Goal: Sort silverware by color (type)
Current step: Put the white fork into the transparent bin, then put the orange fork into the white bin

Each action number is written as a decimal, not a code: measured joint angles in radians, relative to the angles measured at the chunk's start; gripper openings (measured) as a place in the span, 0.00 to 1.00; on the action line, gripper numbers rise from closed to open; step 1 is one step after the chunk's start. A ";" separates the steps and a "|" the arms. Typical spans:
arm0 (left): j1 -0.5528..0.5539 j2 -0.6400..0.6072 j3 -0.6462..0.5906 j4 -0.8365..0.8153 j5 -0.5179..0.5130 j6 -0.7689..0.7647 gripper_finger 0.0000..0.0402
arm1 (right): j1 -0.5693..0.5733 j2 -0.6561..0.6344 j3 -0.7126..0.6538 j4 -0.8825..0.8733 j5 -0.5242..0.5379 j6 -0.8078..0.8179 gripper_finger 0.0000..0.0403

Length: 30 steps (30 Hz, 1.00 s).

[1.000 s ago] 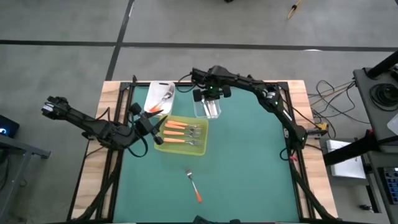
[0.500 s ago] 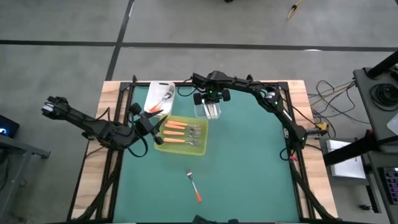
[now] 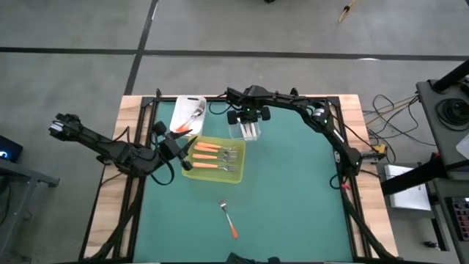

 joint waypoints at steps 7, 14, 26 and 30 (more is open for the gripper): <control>0.000 0.000 0.000 0.000 0.000 0.000 0.27 | 0.000 0.000 -0.001 0.017 0.002 -0.001 0.08; 0.000 0.000 0.000 0.000 0.000 0.000 0.27 | 0.000 0.000 -0.001 0.033 0.008 -0.004 0.17; 0.000 0.000 0.000 0.000 0.000 0.000 0.27 | -0.001 -0.007 0.049 0.002 0.024 -0.072 0.26; 0.000 0.000 0.000 0.000 0.000 0.000 0.27 | 0.000 -0.028 0.107 -0.063 0.031 -0.134 0.26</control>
